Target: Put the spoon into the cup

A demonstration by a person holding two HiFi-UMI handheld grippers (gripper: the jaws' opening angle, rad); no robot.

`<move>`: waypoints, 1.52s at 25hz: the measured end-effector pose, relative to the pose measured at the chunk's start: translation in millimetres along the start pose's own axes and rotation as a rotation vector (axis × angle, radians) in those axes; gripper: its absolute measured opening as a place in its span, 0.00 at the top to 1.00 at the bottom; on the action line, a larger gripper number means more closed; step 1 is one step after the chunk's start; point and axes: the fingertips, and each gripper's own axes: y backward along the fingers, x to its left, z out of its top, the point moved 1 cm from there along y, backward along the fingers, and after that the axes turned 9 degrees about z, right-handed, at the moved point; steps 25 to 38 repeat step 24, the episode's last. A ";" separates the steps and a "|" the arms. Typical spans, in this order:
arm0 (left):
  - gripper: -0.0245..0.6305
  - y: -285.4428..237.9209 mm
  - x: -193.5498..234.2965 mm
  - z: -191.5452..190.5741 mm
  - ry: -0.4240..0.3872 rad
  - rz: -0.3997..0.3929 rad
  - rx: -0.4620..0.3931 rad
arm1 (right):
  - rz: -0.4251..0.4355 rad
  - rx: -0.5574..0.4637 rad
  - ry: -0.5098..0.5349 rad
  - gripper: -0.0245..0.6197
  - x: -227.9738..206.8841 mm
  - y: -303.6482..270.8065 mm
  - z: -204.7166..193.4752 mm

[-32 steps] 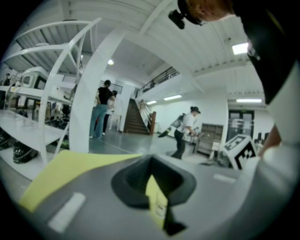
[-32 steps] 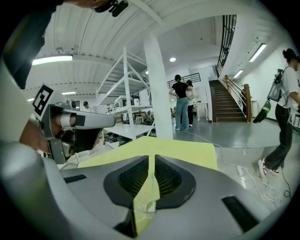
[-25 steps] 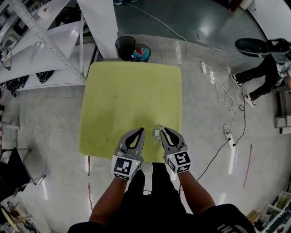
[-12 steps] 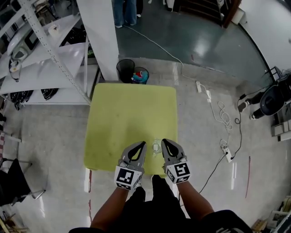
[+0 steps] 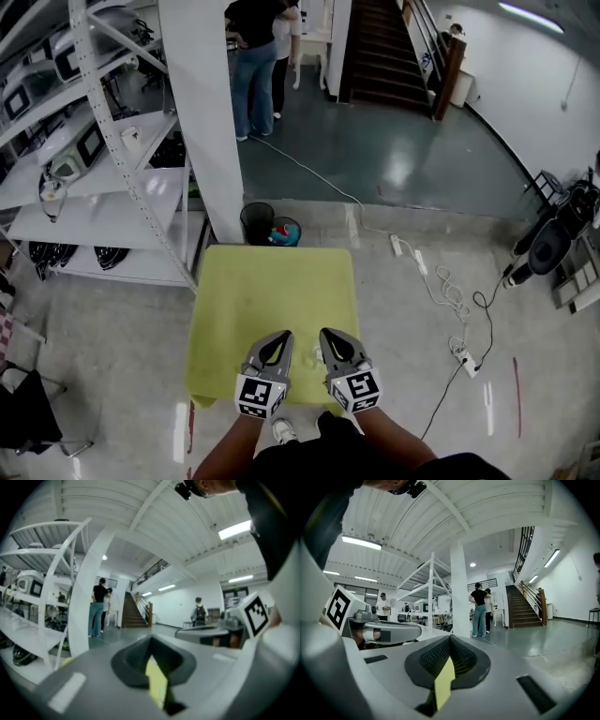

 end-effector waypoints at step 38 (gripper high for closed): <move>0.96 28.8 -4.6 18.8 -0.018 -0.015 -0.044 | -0.038 -0.012 0.062 0.95 4.7 15.2 19.0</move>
